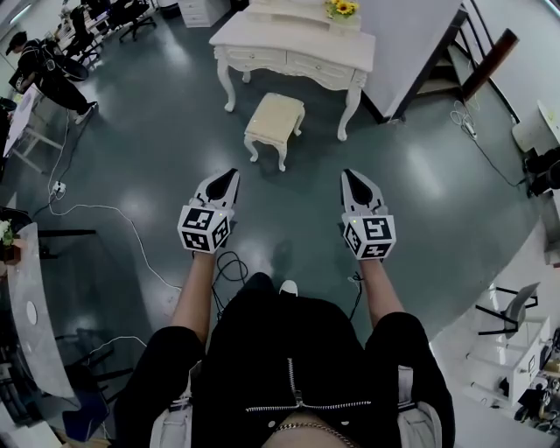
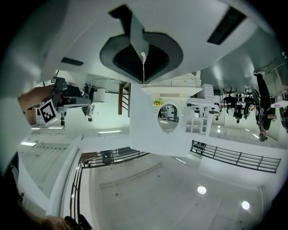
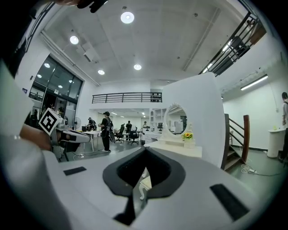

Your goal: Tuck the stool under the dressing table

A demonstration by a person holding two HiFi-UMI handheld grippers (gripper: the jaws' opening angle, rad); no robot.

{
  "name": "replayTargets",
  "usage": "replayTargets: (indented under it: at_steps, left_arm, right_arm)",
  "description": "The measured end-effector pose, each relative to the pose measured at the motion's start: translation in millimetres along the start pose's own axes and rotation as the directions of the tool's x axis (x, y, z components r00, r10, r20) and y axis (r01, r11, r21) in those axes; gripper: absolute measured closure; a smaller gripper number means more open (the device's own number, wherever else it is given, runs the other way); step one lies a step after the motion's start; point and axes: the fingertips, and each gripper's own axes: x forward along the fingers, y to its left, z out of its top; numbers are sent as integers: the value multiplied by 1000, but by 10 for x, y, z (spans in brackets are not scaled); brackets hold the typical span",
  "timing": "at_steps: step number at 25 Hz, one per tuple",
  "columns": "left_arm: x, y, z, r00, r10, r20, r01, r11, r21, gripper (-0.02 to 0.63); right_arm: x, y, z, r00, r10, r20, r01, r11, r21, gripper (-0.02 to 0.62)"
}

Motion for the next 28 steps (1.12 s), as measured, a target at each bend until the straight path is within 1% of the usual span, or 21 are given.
replayTargets:
  at_steps: [4, 9, 15, 18, 22, 28]
  left_arm:
    - [134, -87, -34, 1000, 5, -12, -5, 1000, -6, 583]
    - [408, -79, -14, 1000, 1, -18, -1, 1000, 4, 583]
    - [840, 70, -23, 1000, -6, -25, 5, 1000, -16, 583]
    - [1149, 193, -51, 999, -23, -36, 22, 999, -27, 583]
    - [1663, 444, 25, 999, -37, -36, 35, 999, -39, 583]
    - [2605, 930, 256, 996, -76, -38, 75, 997, -32, 583]
  right_arm:
    - [31, -132, -36, 1000, 21, -7, -21, 1000, 4, 592]
    - [145, -355, -25, 1000, 8, 3, -9, 1000, 12, 592]
    - [466, -573, -89, 1000, 8, -14, -8, 1000, 15, 592]
    - [722, -720, -116, 1000, 0, -25, 0, 1000, 18, 592]
    - [1170, -948, -102, 999, -10, -35, 11, 1000, 15, 592]
    - [2096, -1380, 11, 998, -30, -46, 31, 1000, 6, 592]
